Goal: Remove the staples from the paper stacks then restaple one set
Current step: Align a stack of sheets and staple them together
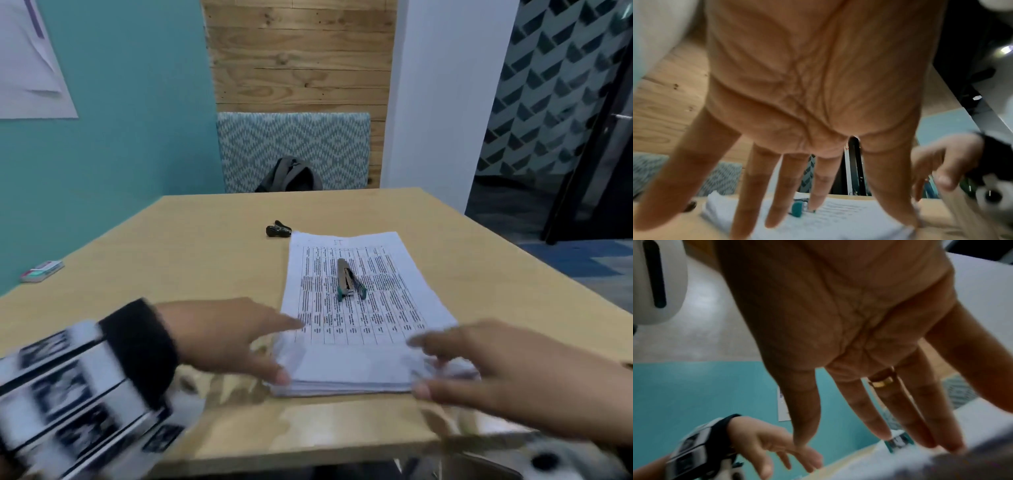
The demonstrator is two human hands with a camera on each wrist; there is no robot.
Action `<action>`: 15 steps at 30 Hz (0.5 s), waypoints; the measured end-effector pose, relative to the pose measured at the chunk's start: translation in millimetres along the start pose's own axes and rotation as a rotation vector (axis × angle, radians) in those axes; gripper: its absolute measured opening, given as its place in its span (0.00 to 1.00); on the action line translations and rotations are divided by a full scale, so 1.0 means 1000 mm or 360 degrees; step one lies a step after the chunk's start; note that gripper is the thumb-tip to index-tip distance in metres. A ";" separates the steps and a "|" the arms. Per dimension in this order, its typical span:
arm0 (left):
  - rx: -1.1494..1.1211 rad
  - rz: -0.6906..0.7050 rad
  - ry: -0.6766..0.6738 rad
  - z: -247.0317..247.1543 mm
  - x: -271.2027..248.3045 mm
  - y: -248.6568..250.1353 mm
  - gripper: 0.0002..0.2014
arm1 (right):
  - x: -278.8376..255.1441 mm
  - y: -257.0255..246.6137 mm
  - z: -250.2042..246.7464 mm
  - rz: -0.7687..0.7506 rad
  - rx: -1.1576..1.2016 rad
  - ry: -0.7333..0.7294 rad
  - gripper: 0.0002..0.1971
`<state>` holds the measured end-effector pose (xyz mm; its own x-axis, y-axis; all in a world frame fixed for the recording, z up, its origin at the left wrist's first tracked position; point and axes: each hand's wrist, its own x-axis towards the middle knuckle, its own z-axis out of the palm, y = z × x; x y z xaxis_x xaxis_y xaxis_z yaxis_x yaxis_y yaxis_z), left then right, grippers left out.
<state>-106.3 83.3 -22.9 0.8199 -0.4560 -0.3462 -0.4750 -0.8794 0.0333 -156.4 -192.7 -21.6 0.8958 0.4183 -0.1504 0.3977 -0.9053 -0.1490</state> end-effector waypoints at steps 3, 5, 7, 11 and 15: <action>-0.0162 -0.0148 0.0091 0.042 -0.042 0.011 0.48 | -0.007 0.009 0.045 0.0116 -0.0005 0.0199 0.61; -0.0156 -0.0321 0.0312 0.074 -0.045 0.022 0.58 | 0.001 0.007 0.075 0.0130 -0.0144 0.0636 0.48; -0.0184 -0.0560 0.0544 0.101 -0.037 0.029 0.59 | 0.009 0.003 0.098 0.0108 -0.0153 0.1053 0.35; -0.0240 -0.0641 0.1154 0.125 -0.029 0.040 0.38 | 0.020 -0.001 0.116 0.0023 -0.0074 0.1628 0.30; -0.0226 -0.0516 0.1622 0.127 -0.027 0.050 0.22 | 0.022 -0.001 0.119 0.0052 -0.0130 0.1709 0.23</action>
<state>-192.9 69.1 -131.3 0.8113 -0.0399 0.5833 -0.1994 -0.9567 0.2120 -160.7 -173.4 -140.7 0.5964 0.1466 0.7892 0.3470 -0.9336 -0.0889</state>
